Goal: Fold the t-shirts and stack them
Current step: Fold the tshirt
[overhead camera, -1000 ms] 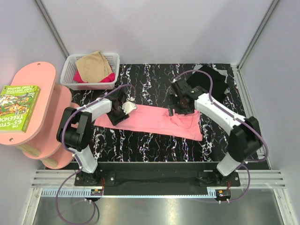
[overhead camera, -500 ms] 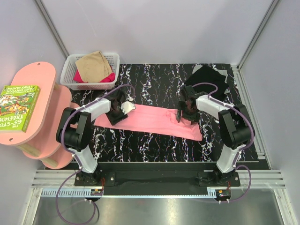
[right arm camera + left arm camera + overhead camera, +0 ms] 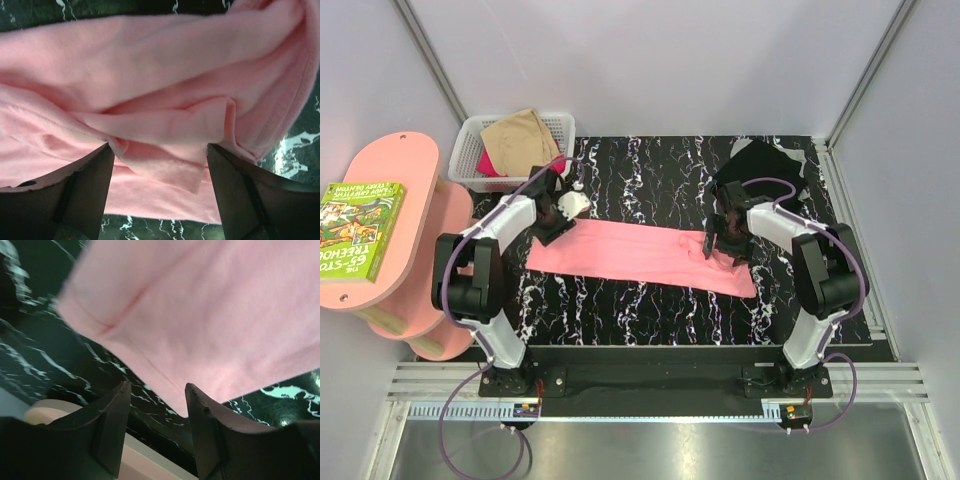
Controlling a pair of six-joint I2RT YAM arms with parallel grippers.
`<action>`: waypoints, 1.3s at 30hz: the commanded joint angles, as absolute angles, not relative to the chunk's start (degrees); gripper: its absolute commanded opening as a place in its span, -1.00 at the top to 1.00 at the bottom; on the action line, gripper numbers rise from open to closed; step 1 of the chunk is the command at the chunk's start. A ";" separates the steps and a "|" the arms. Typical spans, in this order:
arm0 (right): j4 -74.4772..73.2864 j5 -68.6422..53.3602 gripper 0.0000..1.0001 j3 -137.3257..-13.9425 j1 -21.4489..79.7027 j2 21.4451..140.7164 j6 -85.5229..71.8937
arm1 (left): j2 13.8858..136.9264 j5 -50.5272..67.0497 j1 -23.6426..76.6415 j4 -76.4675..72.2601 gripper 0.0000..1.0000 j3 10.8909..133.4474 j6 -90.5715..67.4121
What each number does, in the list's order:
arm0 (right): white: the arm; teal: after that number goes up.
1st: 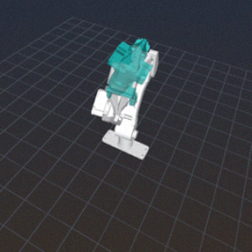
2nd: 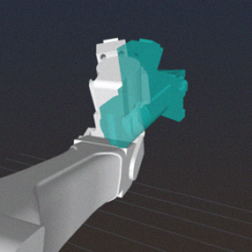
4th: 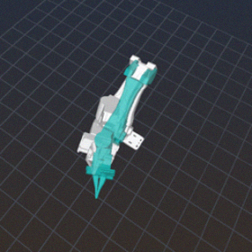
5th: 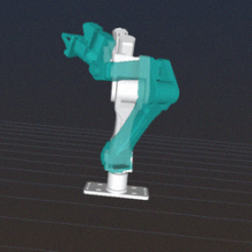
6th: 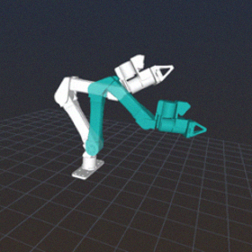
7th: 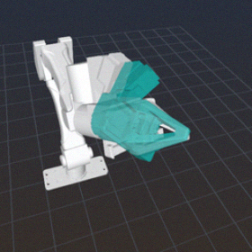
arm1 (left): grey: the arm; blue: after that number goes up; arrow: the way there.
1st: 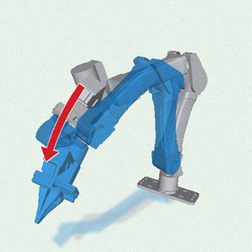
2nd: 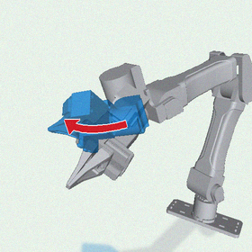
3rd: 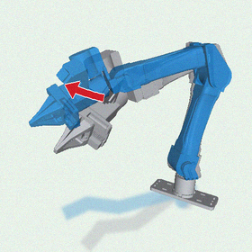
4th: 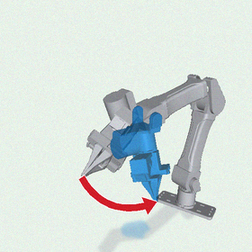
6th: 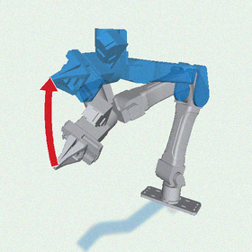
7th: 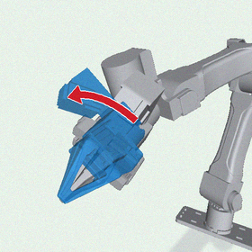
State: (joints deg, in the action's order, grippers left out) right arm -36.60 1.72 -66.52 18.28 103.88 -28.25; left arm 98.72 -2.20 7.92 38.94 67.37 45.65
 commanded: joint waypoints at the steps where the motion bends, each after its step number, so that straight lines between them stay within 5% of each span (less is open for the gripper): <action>1: -36.65 0.18 -0.64 -65.04 17.93 96.52 -30.49 | 100.80 -0.35 9.23 38.41 -0.04 73.82 42.72; 19: -37.00 0.53 -0.74 -63.63 17.93 104.14 -29.71 | 108.72 -9.83 12.30 36.74 -0.03 69.00 46.31; 26: -40.07 0.18 -0.99 -75.90 18.02 111.70 -25.58 | 102.23 -12.74 13.62 36.39 -0.02 60.74 49.30; 39: -48.77 -7.73 -0.99 -107.56 17.93 133.85 -20.31 | 92.81 -12.57 26.36 39.90 -0.02 50.80 44.21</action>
State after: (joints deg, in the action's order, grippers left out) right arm -47.90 -3.38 -100.38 18.20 126.78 -23.16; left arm 94.63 -14.79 22.55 36.40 52.29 47.51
